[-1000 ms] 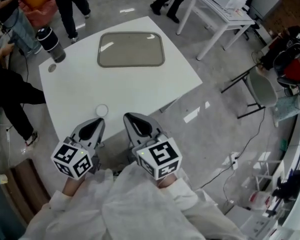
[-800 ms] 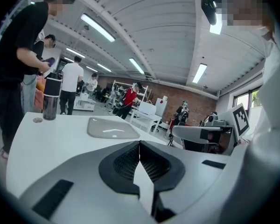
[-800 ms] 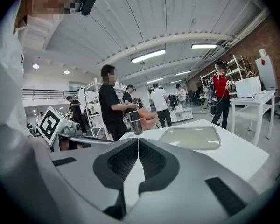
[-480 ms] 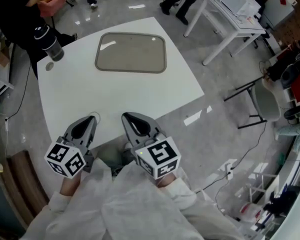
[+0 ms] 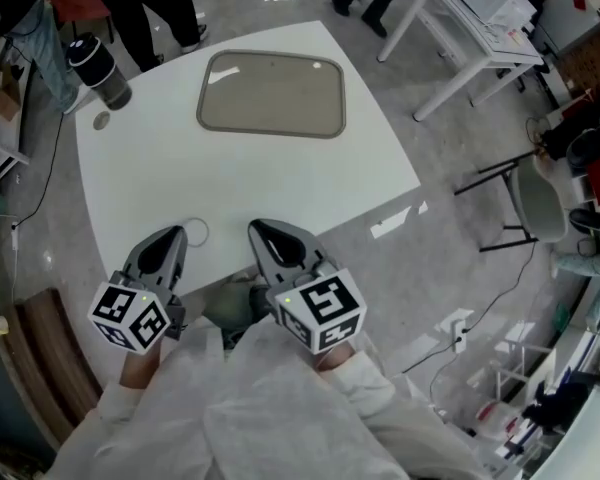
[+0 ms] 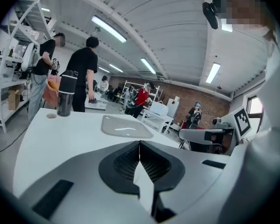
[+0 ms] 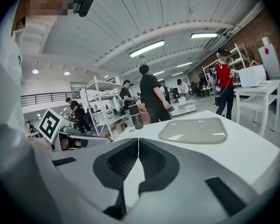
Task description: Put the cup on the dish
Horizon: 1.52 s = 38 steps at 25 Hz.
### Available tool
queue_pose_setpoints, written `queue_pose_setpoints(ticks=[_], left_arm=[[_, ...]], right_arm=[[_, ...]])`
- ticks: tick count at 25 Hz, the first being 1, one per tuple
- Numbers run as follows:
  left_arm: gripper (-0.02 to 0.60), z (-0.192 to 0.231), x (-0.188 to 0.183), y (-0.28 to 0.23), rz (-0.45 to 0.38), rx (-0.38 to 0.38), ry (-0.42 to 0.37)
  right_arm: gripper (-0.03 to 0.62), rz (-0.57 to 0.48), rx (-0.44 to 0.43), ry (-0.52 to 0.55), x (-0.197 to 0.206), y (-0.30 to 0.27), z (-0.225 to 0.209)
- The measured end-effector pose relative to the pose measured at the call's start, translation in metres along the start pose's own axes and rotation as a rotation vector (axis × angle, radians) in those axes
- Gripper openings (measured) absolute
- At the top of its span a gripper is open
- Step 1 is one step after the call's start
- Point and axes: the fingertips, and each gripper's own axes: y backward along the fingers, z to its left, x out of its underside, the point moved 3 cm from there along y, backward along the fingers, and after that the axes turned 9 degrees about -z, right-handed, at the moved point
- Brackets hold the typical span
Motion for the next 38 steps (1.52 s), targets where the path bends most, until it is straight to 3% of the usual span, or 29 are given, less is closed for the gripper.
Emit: queue_pose_setpoints(ticks=[10,16,22,29,33,38], left_arm=[[0.009,0.015,0.007,0.004,0.057,0.044,-0.084],[0.01,0.016,0.019,0.008,0.084,0.09,-0.081],[0.012,0.02,0.03,0.009,0.087,0.075,-0.131],[0.13,0.027,0.046,0.002,0.149,0.09,-0.167],[0.238,0.026,0.06,0.0,0.198,0.108,-0.157],[0.288,0.026,0.077,-0.005,0.24,0.09,-0.168]], right_arm=[[0.015,0.028,0.016,-0.021,0.006,-0.013,0.009],[0.015,0.056,0.033,-0.029,0.012,-0.014,0.01],[0.014,0.077,0.046,-0.046,0.023,-0.015,0.006],[0.014,0.103,0.071,-0.048,0.034,-0.015,-0.001],[0.015,0.106,0.074,-0.055,0.039,-0.017,-0.003],[0.014,0.127,0.077,-0.069,0.047,-0.017,-0.005]])
